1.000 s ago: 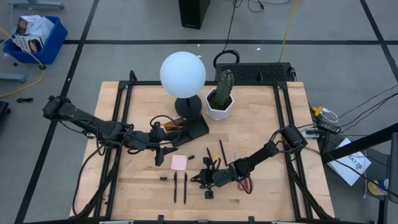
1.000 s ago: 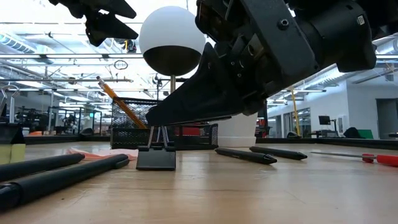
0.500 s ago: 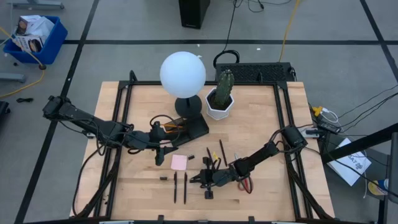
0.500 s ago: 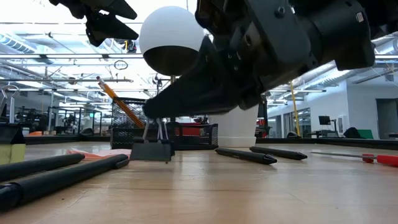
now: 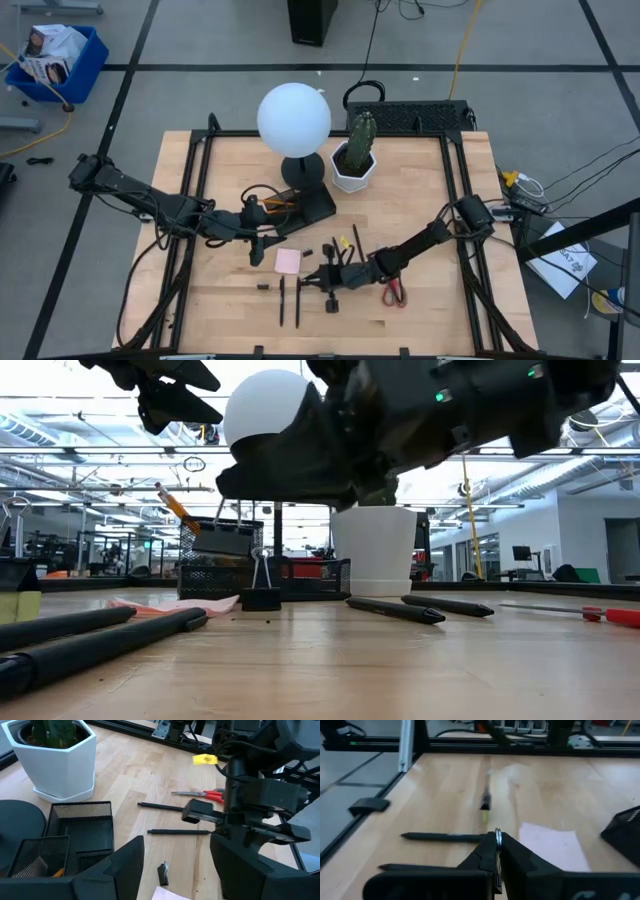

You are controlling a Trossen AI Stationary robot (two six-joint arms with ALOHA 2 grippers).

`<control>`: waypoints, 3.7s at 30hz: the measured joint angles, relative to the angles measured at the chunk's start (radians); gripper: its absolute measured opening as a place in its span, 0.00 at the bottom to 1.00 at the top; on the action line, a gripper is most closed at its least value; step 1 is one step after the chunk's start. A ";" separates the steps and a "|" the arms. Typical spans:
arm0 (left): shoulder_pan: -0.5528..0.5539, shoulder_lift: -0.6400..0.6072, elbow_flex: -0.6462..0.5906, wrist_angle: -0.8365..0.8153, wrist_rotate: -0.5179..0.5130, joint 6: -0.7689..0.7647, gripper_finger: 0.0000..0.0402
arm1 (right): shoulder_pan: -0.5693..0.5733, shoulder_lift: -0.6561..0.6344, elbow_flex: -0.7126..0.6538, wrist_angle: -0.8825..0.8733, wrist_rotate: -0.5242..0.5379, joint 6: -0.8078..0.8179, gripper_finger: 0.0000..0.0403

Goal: Pick and place office supplies into organizer
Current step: Put the bottom right black binder clip into the desk organizer, then put the top black binder clip into the desk organizer

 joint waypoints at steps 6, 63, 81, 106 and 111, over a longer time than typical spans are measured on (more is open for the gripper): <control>0.000 0.000 0.000 0.000 0.000 0.003 0.58 | -0.057 0.000 0.000 0.057 -0.001 -0.064 0.02; 0.000 0.000 0.000 0.000 0.000 0.005 0.58 | -0.343 0.000 0.000 0.087 0.003 -0.095 0.14; 0.000 0.001 -0.008 -0.002 0.000 0.006 0.58 | -0.288 0.000 0.000 0.081 -0.106 -0.139 0.20; 0.000 0.001 -0.008 0.002 0.000 0.007 0.58 | -0.274 -0.159 0.000 -0.304 -0.595 -0.235 0.40; 0.000 0.001 -0.008 0.031 0.000 0.015 0.58 | -0.277 -0.159 0.000 -0.336 -0.541 -0.258 0.41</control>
